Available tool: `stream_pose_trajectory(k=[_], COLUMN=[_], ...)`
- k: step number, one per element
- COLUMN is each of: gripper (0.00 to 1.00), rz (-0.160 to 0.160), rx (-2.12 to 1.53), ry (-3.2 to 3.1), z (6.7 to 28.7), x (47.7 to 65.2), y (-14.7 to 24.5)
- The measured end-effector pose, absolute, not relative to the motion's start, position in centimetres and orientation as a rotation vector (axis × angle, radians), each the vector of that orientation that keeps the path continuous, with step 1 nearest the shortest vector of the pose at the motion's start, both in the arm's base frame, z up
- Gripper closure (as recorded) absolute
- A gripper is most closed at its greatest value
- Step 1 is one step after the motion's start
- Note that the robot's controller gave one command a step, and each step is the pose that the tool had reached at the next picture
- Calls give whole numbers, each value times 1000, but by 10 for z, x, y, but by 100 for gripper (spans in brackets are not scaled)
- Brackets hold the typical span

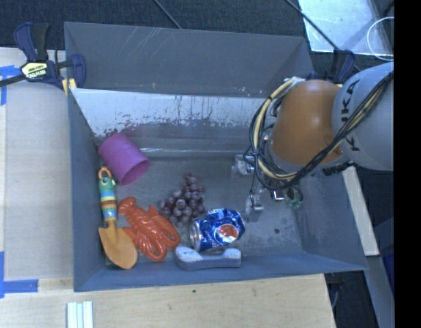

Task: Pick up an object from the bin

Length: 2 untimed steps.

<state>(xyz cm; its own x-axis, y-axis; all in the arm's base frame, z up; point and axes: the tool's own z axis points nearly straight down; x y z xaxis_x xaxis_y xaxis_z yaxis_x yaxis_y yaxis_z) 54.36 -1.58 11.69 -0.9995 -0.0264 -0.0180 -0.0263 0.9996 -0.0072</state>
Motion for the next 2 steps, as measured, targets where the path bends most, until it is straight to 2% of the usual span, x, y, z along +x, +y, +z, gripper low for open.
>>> stream_pose_trajectory(k=[1, 2], gripper=[0, 0], rz=[-5, -15], rx=[153, -446], ry=[3135, 3090], z=[101, 71], x=[513, 504], y=[0, 49])
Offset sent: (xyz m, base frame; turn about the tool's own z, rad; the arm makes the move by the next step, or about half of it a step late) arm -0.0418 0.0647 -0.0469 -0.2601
